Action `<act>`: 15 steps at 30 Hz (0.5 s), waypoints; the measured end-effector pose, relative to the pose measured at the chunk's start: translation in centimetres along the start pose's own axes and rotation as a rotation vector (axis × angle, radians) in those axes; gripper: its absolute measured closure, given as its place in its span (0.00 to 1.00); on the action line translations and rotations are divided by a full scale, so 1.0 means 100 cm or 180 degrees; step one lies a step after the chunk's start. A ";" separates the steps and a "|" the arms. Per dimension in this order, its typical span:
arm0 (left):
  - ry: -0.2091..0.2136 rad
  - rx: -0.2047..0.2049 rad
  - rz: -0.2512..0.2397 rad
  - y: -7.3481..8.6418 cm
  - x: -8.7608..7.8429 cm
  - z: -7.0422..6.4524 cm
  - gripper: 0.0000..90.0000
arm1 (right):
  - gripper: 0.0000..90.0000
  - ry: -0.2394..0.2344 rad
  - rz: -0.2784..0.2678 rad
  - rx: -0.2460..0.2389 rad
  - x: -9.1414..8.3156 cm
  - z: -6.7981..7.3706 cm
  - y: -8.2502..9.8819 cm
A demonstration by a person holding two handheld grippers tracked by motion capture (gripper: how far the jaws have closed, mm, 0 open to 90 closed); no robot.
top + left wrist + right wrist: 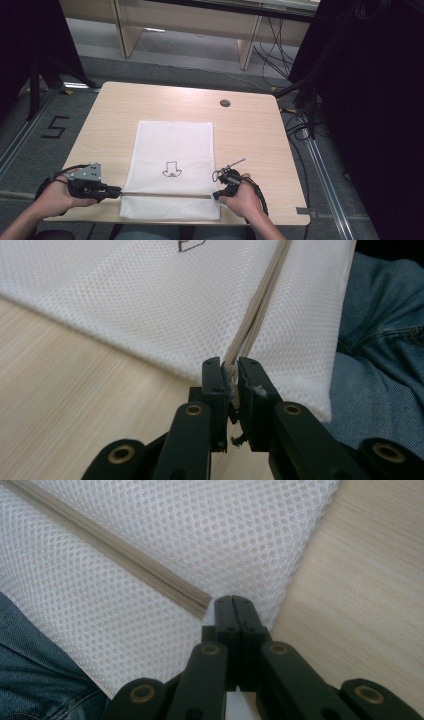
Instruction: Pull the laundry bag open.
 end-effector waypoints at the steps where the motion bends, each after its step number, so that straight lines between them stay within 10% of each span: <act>1: 0.0039 -0.0019 -0.0012 0.001 -0.002 0.001 0.91 | 1.00 -0.0001 -0.0001 0.0002 0.000 0.000 0.000; 15: -0.0115 0.0062 0.0252 0.007 0.011 0.004 0.91 | 1.00 -0.0024 0.0029 -0.0060 0.000 0.001 0.000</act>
Point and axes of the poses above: each handheld gripper's, and its own axes: x roughly forward along the jaws, y roughly out of its underside, z roughly to its left, the point moved 8 cm from there along x, roughly forward along the jaws, and after that the axes turned 13 degrees about -x, right-handed, at the moved point
